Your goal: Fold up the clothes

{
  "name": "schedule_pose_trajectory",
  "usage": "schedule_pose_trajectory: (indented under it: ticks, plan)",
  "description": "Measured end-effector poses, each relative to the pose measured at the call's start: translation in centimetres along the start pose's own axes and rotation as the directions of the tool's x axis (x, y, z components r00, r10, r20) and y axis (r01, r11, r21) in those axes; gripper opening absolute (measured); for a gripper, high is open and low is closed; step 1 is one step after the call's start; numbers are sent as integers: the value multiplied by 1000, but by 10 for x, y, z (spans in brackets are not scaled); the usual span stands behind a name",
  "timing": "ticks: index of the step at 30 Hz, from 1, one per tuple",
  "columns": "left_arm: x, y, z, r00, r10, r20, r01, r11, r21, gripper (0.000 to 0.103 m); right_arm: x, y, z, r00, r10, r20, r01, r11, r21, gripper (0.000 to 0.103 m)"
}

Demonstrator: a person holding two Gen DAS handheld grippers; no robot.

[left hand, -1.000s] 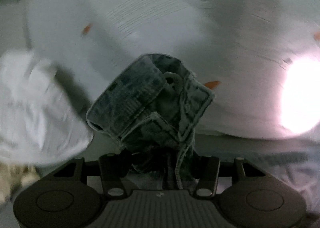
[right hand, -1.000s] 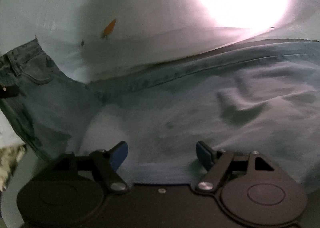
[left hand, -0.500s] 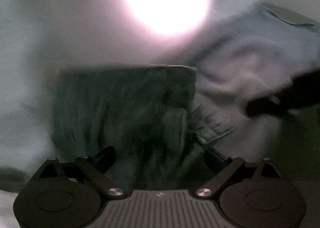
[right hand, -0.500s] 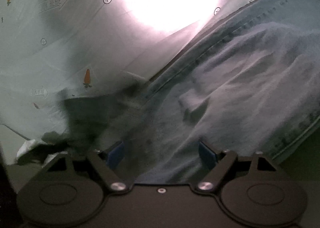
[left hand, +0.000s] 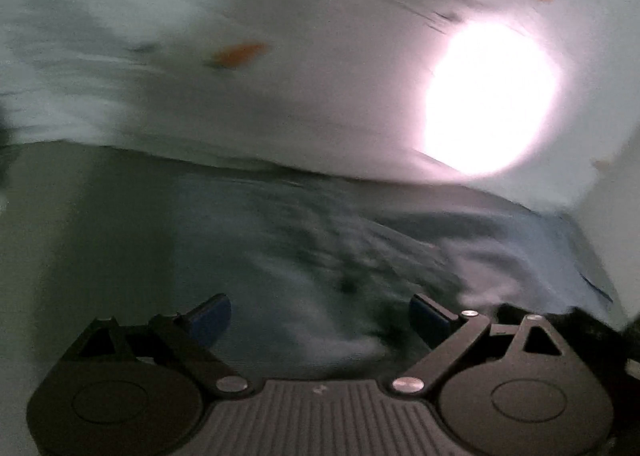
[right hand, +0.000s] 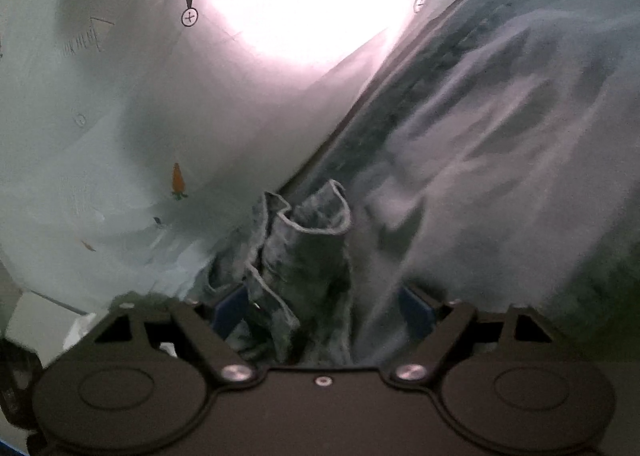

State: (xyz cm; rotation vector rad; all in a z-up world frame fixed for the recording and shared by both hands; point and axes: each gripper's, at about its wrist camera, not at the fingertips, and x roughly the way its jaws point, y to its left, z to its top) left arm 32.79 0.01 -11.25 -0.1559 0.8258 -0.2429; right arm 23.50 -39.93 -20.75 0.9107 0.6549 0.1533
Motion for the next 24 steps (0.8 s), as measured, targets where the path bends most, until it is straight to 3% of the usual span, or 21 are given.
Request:
schedule_pose_trajectory:
  ticks: [3,8,11,15,18,19,21,24]
  plan:
    - [5,24,-5,993,118,-20,-119,991,-65,95,10,11,8,1000,24,-3,-24,998,-55,84]
    - [35,47,-26,972,196,-131,-216,962,-165,96,46,19,18,998,-29,-57,21,991,-135,87]
    - [41,61,-33,980,143,-139,-177,945,-276,100,68,16,19,995,-44,-91,32,990,-134,87]
    - [45,70,-38,983,111,-145,-154,930,-334,103,94,21,16,991,-48,-124,32,991,-128,88]
    - [44,72,-38,983,113,-148,-158,925,-345,103,104,27,17,989,-40,-141,26,995,-100,67]
    - [44,70,-36,981,124,-149,-167,929,-330,103,104,25,18,989,-40,-139,29,997,-77,50]
    - [43,66,-33,978,146,-150,-186,936,-300,103,96,26,20,992,-36,-121,25,996,-87,31]
    - [42,60,-28,972,179,-151,-213,944,-252,102,77,42,23,997,4,-77,-17,985,-171,24]
